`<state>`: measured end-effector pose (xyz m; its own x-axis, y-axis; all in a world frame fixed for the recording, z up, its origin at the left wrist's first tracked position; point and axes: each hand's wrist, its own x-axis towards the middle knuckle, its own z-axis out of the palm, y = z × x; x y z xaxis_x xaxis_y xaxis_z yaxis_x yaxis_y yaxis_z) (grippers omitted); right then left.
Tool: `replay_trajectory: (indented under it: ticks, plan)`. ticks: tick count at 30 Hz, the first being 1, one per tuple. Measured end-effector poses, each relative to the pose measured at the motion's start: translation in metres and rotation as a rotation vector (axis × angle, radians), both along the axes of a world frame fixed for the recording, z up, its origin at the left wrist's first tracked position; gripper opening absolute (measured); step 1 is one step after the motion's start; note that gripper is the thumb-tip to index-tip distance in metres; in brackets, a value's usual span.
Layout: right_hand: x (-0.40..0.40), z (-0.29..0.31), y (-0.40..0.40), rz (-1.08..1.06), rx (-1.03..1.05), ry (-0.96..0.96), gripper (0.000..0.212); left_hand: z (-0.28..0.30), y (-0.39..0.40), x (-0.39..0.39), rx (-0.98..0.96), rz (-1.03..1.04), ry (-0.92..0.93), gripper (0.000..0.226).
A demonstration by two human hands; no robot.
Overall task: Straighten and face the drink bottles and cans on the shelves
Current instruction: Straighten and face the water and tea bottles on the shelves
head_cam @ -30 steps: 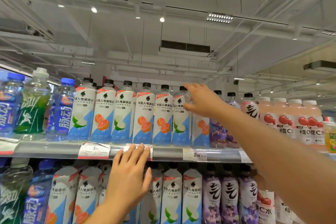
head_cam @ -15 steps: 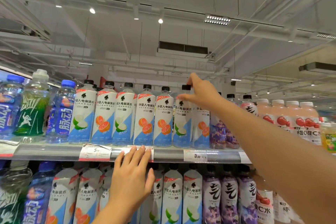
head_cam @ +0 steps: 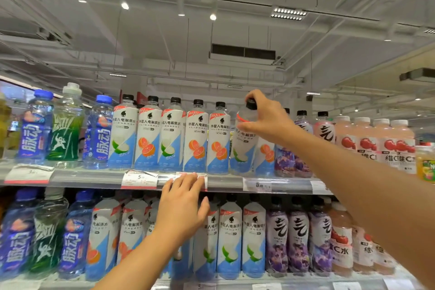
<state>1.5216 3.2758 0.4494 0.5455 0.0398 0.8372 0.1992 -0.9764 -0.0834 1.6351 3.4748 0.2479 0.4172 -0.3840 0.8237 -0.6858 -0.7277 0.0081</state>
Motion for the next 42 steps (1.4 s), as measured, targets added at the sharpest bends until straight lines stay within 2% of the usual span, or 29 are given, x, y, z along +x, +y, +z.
replay_trajectory:
  ticks: [3,5,7,9,13,16,20,22,24,26,29,33,38,42]
  plan:
    - [-0.016,0.007,0.005,0.087,-0.002,-0.081,0.055,0.021,0.009,-0.007,-0.038,-0.090,0.127,0.050]
    - [-0.026,0.015,0.014,0.153,-0.002,-0.066,0.057,0.039,0.018,-0.015,-0.166,-0.220,0.205,0.047]
    - [-0.033,0.020,0.028,0.186,-0.022,-0.007,0.060,0.058,0.026,-0.028,-0.280,-0.325,0.181,0.045]
    - [-0.033,0.020,0.046,0.219,-0.051,0.062,0.065,0.076,0.033,-0.041,-0.350,-0.430,0.163,0.049]
    - [-0.023,0.011,0.083,0.299,-0.103,0.137,0.070,0.095,0.051,-0.063,-0.410,-0.621,0.296,0.065]
    - [-0.017,0.006,0.107,0.378,-0.082,0.173,0.068,0.094,0.073,-0.062,-0.469,-0.615,0.364,0.072]
    - [-0.002,-0.001,0.139,0.442,-0.136,0.281,0.063,0.081,0.104,-0.049,-0.527,-0.600,0.413,0.048]
    - [0.008,0.001,0.154,0.517,-0.109,0.406,0.056,0.072,0.120,-0.045,-0.580,-0.589,0.422,0.048]
    - [0.023,0.007,0.166,0.561,-0.030,0.436,0.043,0.066,0.135,-0.040,-0.641,-0.579,0.426,0.052]
    - [0.046,0.015,0.175,0.477,-0.009,0.292,0.035,0.064,0.152,-0.034,-0.714,-0.563,0.426,0.055]
    - [0.091,0.028,0.179,0.066,-0.212,0.069,0.034,0.070,0.177,-0.023,-0.802,-0.531,0.437,0.056]
    - [0.145,0.037,0.188,-0.226,-0.301,0.152,0.058,0.079,0.208,-0.010,-0.834,-0.489,0.407,0.071]
    - [0.183,0.045,0.201,-0.339,-0.242,0.280,0.074,0.077,0.234,-0.001,-0.809,-0.478,0.382,0.065]
    - [0.185,0.042,0.210,-0.336,-0.223,0.189,0.074,0.075,0.244,0.002,-0.806,-0.470,0.389,0.068]
